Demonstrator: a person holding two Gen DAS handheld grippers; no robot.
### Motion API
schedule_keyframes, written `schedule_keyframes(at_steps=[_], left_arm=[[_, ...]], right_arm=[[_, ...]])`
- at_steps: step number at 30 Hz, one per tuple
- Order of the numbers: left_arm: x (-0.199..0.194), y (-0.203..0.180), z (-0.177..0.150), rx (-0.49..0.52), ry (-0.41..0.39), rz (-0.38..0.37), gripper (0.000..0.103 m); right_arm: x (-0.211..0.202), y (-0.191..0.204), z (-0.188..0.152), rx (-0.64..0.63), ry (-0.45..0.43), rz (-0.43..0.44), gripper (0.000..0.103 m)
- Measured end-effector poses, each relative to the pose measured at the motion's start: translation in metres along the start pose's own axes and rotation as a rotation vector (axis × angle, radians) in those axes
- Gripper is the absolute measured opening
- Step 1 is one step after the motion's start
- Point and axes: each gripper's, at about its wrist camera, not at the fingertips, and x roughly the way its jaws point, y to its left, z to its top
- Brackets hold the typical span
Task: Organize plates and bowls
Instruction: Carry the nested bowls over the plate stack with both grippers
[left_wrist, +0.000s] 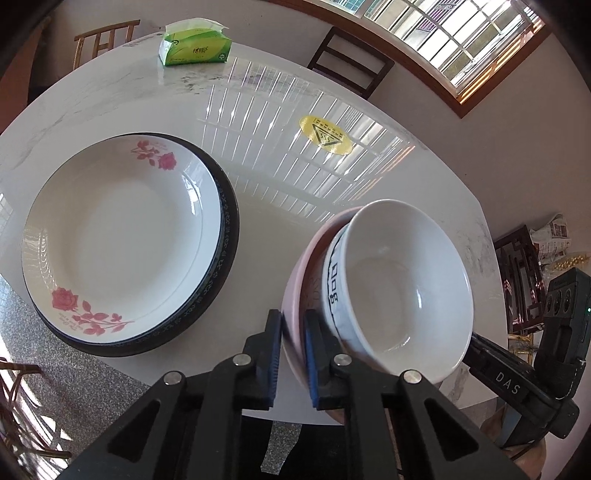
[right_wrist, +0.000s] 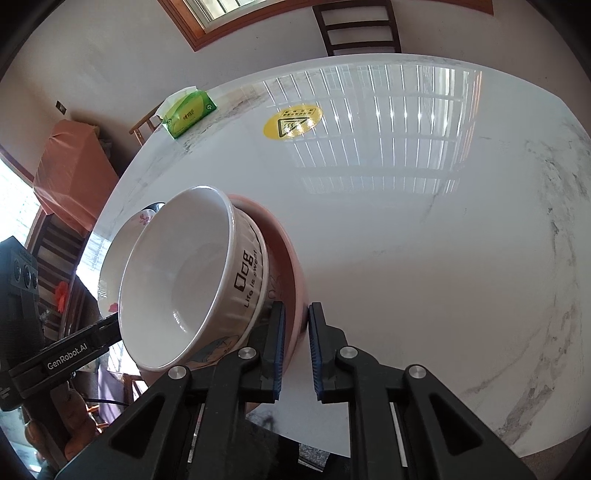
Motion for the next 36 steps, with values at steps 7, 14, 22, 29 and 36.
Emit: schedule_keyframes(at_steps=[7, 14, 22, 29, 36], left_arm=[[-0.006, 0.001, -0.001, -0.003, 0.003, 0.012, 0.012], [-0.021, -0.002, 0.006, -0.003, -0.032, 0.011, 0.012], [-0.043, 0.005, 0.012, -0.016, -0.070, 0.020, 0.012], [-0.072, 0.019, 0.018, -0.041, -0.125, 0.044, 0.012], [-0.098, 0.046, 0.026, -0.075, -0.172, 0.077, 0.012]], right_arm=[[0.003, -0.001, -0.001, 0.028, 0.009, 0.030, 0.013], [-0.005, 0.006, 0.003, 0.021, -0.008, 0.045, 0.013], [-0.012, 0.024, 0.013, 0.007, -0.025, 0.071, 0.013], [-0.013, 0.055, 0.026, -0.029, -0.038, 0.104, 0.013], [-0.007, 0.089, 0.038, -0.063, -0.035, 0.144, 0.013]])
